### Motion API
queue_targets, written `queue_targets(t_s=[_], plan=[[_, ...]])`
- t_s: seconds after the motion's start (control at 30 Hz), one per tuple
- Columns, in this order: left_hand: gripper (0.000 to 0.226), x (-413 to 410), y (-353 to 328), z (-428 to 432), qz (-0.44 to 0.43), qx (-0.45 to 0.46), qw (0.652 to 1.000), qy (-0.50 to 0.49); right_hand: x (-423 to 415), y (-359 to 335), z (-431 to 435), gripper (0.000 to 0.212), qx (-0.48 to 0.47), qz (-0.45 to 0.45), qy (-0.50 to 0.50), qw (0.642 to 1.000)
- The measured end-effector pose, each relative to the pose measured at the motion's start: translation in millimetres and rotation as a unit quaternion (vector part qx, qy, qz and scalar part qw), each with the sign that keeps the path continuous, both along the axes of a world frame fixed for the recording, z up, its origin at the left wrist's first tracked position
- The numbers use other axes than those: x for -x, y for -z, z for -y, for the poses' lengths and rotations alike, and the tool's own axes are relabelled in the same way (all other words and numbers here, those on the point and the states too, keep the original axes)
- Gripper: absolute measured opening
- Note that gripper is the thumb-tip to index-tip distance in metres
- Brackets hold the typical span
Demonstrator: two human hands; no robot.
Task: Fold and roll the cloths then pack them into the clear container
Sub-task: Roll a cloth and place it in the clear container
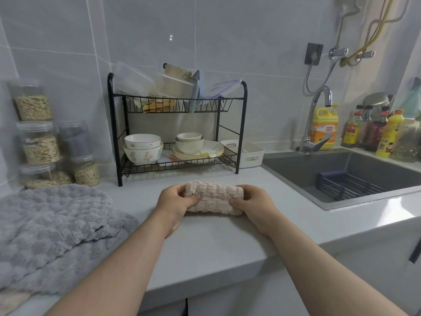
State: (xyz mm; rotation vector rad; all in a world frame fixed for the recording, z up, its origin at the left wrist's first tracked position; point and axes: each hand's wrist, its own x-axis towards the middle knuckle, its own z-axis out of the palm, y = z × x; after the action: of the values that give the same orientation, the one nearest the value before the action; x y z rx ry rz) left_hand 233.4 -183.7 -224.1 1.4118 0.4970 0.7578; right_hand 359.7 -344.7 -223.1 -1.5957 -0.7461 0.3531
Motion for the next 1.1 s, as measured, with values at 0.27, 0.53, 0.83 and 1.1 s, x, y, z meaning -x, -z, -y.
queue_targets(t_s=[0.27, 0.53, 0.83, 1.1], plan=[[0.026, -3.2, -3.7, 2.1, 0.026, -0.015, 0.999, 0.013, 1.8, -4.9, -1.0, 0.021, -0.062, -0.037, -0.017, 0.997], [0.024, 1.6, -0.7, 3.5, 0.008, 0.009, 1.000, -0.008, 2.7, 0.5, -1.8, 0.025, -0.067, -0.053, -0.005, 0.996], [0.022, 3.3, -2.0, 2.7, -0.063, 0.001, 0.997, -0.051, 4.9, -3.1, 0.4, 0.016, -0.004, -0.053, -0.007, 0.999], [0.015, -1.8, -24.4, 13.7, -0.186, 0.003, 0.980, -0.071, 10.4, -31.5, 1.7, 0.022, 0.164, -0.055, 0.018, 0.985]])
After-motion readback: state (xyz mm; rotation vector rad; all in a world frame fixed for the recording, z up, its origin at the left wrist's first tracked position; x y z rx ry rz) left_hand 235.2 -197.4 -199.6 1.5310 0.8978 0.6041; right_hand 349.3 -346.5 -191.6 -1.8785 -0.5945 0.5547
